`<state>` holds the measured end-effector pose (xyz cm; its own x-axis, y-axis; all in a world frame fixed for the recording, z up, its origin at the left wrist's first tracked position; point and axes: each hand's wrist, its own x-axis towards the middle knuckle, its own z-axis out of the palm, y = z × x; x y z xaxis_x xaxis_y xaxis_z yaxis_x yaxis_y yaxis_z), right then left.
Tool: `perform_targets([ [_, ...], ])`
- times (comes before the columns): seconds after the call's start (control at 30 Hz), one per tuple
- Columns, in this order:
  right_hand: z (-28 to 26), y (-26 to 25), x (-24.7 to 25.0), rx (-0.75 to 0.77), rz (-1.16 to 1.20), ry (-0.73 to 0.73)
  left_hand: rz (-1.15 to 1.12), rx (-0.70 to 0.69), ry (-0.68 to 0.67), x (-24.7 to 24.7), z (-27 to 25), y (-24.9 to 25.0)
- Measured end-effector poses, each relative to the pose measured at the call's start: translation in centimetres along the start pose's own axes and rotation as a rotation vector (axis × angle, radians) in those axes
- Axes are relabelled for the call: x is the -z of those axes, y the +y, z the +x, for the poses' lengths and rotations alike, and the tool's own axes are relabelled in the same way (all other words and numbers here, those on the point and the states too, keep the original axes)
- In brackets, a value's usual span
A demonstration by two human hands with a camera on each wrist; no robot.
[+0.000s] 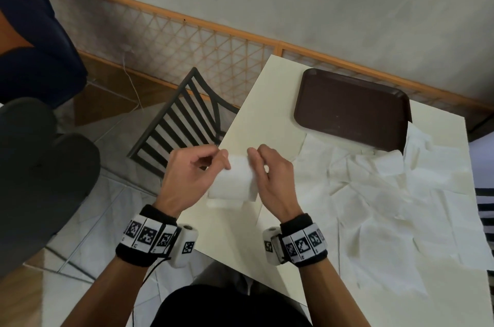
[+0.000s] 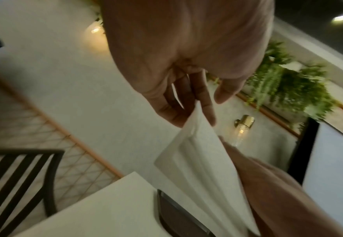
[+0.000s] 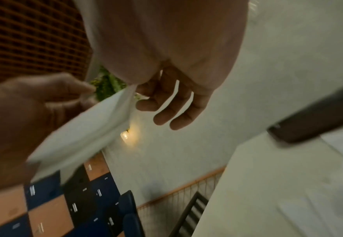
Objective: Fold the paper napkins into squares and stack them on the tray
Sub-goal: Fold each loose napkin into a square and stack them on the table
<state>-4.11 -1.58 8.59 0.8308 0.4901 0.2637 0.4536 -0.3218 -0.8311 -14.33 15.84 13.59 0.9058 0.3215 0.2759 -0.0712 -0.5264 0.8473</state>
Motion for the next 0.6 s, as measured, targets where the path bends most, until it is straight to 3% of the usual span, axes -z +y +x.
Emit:
perform_targets([
  [0.1,-0.4,1.3,-1.7,-0.287,0.23,0.045,-0.002,0.2,0.059,-0.5,-0.3,-2.8],
  [0.2,-1.1,3.5,-3.8,-0.433,0.289,-0.057,0.091,0.351,-0.037,-1.9,-0.4,-7.3],
  [0.33,-2.0,6.5,-6.7,-0.488,0.108,-0.177,0.242,0.478,-0.191,-4.6,-0.7,-12.1],
  [0.43,-1.9,7.4,-7.4,-0.498,0.024,-0.241,0.349,0.498,-0.259,-6.2,-1.3,-14.1],
  [0.5,-1.2,8.0,-6.1,-0.436,-0.071,-0.208,0.408,0.484,-0.277,-6.7,-1.6,-14.4],
  [0.6,-0.3,9.8,-1.4,-0.392,-0.247,-0.026,0.542,0.421,-0.23,-6.8,-2.0,-13.7],
])
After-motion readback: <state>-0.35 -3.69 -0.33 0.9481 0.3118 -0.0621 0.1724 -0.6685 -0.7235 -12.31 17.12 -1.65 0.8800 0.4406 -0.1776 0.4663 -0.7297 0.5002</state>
